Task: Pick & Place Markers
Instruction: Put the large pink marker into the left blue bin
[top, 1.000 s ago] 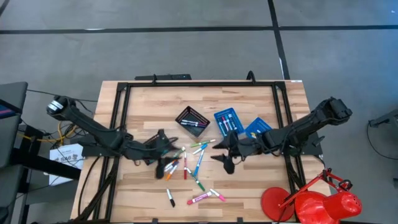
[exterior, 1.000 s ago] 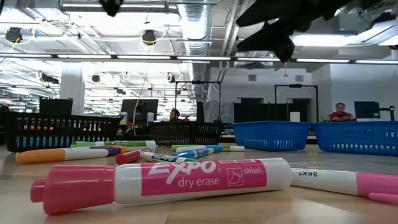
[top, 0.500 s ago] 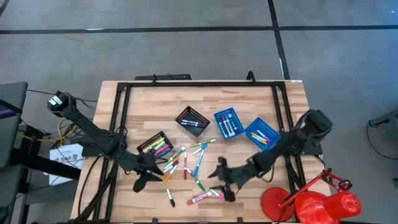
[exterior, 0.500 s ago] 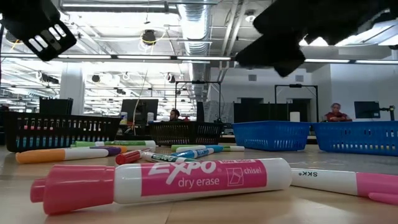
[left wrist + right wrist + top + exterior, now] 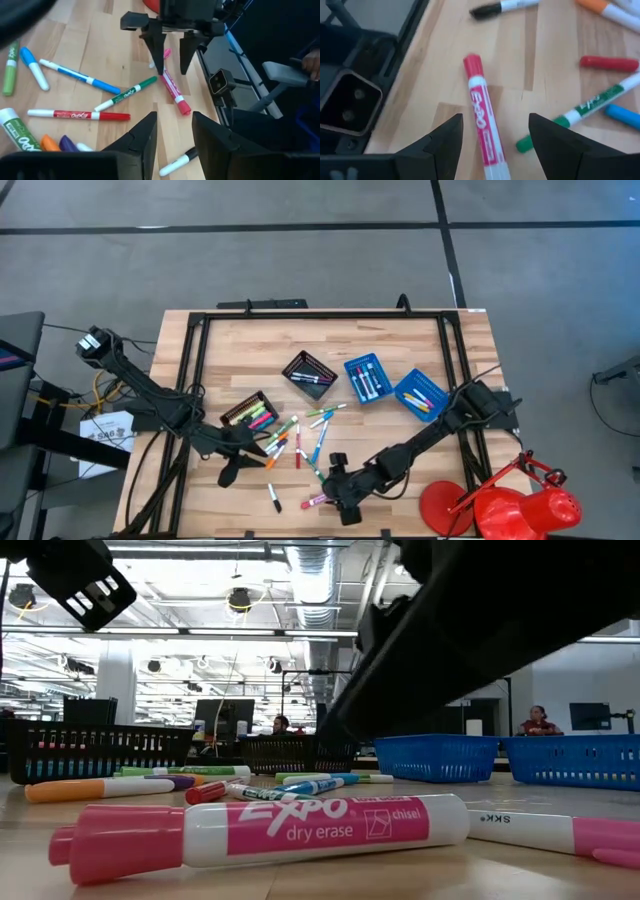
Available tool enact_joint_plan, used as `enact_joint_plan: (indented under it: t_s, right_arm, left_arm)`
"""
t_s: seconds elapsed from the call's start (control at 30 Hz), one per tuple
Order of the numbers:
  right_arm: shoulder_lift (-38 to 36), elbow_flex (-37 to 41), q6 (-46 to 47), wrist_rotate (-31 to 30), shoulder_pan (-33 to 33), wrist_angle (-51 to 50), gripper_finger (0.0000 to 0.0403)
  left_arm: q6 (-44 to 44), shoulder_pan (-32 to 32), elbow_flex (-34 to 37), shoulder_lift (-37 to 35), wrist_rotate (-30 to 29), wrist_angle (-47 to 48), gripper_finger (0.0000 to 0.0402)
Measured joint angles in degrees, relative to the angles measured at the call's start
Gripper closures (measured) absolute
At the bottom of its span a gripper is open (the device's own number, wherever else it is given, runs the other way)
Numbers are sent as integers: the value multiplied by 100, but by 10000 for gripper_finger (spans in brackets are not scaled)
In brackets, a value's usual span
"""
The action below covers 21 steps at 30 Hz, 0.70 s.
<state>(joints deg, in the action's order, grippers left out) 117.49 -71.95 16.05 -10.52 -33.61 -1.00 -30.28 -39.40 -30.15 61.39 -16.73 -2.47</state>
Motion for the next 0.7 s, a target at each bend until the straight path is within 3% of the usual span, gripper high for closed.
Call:
enact_joint_plan:
  t_s: [0.13,0.7]
  right_arm:
    - [3,-4,32,21,-5,-140,201]
    - [310,7,-189,59,78,-224,336]
  left_arm:
    - [0,0,0,4,0,-17,283]
    - [0,0,0,6,2,-39,283]
